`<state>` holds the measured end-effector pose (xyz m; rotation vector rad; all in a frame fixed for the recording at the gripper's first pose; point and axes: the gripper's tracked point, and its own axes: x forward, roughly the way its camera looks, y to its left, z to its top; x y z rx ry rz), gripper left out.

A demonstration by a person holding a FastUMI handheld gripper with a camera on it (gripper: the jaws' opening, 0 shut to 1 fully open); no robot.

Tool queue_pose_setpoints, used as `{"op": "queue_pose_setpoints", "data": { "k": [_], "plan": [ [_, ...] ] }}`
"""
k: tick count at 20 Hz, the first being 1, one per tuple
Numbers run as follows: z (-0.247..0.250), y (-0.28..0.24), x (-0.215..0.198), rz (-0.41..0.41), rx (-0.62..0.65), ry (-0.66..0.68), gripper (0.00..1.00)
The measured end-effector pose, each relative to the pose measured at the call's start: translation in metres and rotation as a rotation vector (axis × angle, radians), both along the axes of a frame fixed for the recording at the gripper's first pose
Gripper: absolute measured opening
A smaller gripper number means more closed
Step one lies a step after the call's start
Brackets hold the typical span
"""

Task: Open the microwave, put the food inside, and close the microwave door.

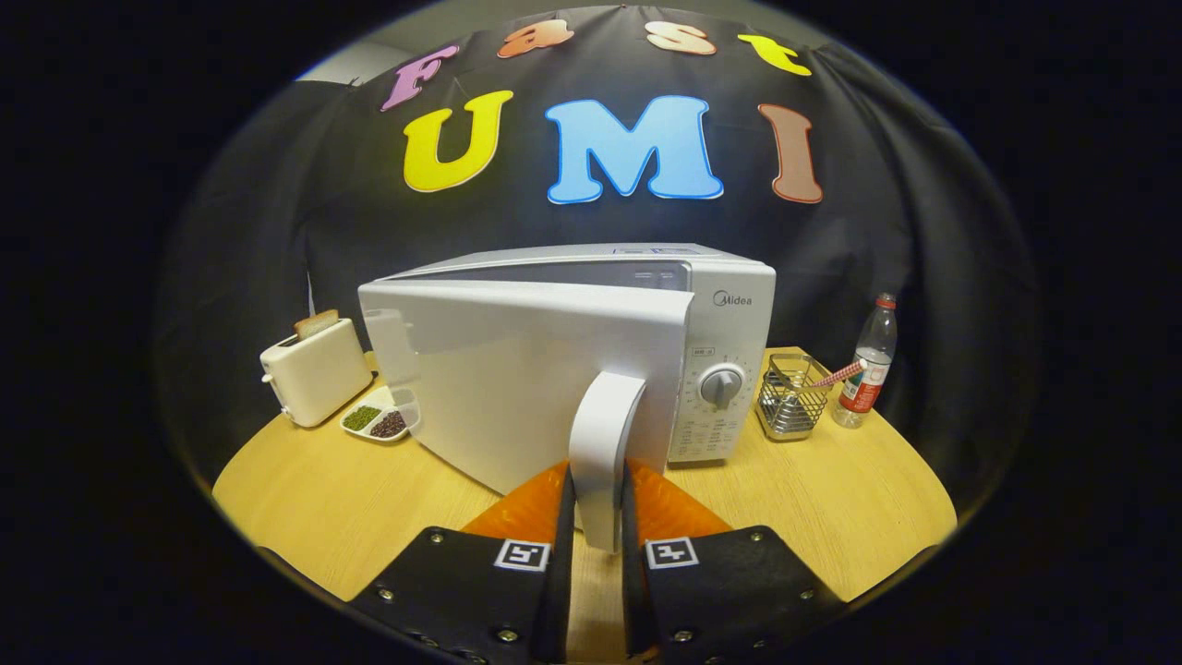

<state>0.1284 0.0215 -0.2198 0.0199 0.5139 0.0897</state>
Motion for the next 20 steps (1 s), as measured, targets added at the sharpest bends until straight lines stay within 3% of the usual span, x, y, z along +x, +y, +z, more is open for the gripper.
{"op": "queue_pose_setpoints", "data": {
  "k": [20],
  "plan": [
    [0.009,0.107,-0.110,0.034,0.069,0.030,0.24]
  ]
}}
